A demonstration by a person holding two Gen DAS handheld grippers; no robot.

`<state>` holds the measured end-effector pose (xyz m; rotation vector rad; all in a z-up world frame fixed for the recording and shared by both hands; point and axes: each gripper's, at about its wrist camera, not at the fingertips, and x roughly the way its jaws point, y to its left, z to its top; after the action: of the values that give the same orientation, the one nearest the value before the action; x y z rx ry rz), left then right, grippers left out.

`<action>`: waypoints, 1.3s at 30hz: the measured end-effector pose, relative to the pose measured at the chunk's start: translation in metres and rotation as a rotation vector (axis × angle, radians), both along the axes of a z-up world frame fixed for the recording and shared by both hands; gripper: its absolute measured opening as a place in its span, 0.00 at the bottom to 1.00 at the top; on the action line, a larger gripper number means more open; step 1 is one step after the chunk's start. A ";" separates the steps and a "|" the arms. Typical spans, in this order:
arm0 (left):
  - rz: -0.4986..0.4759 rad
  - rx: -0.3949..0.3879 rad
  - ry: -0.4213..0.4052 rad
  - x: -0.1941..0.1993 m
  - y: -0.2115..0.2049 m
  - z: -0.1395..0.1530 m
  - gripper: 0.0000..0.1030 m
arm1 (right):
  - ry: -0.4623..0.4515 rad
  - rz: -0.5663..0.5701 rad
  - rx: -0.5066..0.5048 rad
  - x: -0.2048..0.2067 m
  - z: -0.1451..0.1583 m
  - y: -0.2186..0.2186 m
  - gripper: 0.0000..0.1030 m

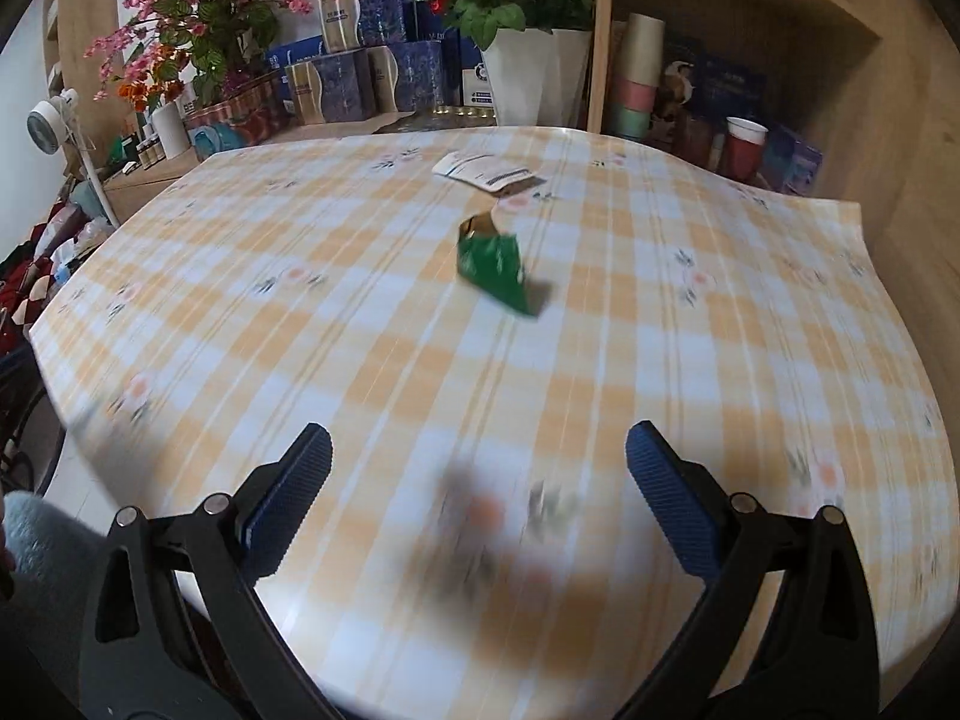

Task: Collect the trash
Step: 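Move the right tool to the green wrapper and grasp it, then grasp the white Happy infinity card with the left tool while the right holds the wrapper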

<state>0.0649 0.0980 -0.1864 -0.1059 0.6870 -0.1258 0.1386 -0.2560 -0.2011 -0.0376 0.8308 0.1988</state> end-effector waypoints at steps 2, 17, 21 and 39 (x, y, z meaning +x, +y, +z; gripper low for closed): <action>-0.008 -0.001 -0.008 0.011 -0.003 0.002 0.94 | 0.011 0.018 -0.015 0.024 -0.005 0.001 0.94; -0.150 -0.169 0.080 0.131 -0.063 0.003 0.94 | 0.089 0.113 0.005 0.144 -0.036 0.017 0.76; -0.160 -0.239 0.140 0.175 -0.083 0.004 0.94 | 0.094 0.139 0.007 0.149 -0.037 0.014 0.44; 0.144 -0.391 0.380 0.375 -0.179 -0.048 0.94 | -0.153 -0.267 0.077 0.145 -0.012 -0.108 0.34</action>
<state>0.4403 -0.0810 -0.2343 -0.5645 1.0248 -0.1014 0.2834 -0.3641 -0.2128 0.1282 0.6673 -0.0238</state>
